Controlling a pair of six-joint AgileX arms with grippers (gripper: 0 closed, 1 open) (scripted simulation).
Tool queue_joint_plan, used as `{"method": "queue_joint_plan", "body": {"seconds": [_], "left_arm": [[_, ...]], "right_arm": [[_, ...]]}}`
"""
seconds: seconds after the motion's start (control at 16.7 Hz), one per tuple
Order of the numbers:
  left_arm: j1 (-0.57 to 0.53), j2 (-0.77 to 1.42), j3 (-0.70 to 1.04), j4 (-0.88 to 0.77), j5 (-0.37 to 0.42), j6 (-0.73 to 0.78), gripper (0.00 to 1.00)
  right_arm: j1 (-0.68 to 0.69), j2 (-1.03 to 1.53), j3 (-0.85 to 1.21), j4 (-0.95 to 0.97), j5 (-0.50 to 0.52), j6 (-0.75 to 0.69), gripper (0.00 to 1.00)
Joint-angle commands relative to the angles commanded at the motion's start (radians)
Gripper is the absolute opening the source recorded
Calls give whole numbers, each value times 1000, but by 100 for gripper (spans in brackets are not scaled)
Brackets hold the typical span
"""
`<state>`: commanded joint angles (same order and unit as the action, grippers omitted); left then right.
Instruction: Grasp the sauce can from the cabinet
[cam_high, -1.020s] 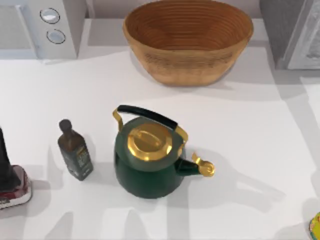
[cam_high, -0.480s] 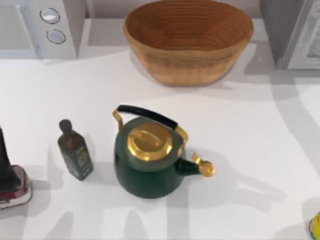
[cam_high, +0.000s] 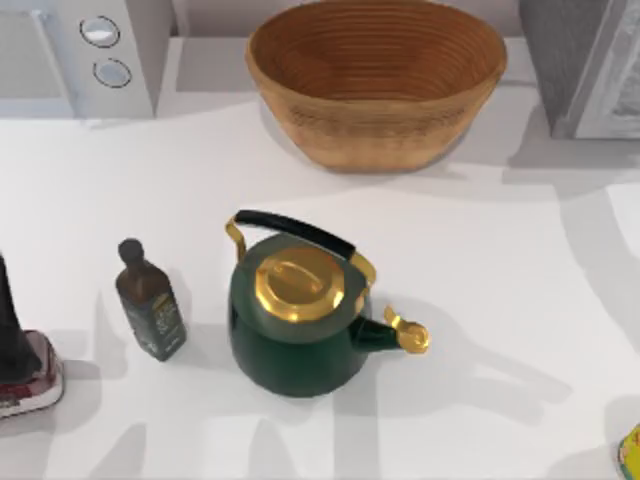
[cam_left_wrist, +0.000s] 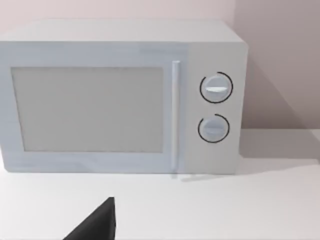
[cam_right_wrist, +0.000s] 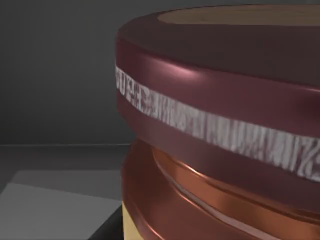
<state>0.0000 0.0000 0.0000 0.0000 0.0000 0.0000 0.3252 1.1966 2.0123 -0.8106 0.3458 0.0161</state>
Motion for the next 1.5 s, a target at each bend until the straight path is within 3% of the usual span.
{"method": "queue_joint_plan", "body": {"seconds": [0.24, 0.48, 1.2, 1.5], "left_arm": [[0, 0, 0, 0, 0, 0, 100], [0, 0, 0, 0, 0, 0, 100], [0, 0, 0, 0, 0, 0, 100], [0, 0, 0, 0, 0, 0, 100]], "right_arm": [[-13, -36, -62, 23, -9, -1, 0], [-51, -172, -294, 115, -47, -4, 0], [-236, -875, -1544, 593, -254, -12, 0], [-302, -1114, -1909, 755, -322, -15, 0]]}}
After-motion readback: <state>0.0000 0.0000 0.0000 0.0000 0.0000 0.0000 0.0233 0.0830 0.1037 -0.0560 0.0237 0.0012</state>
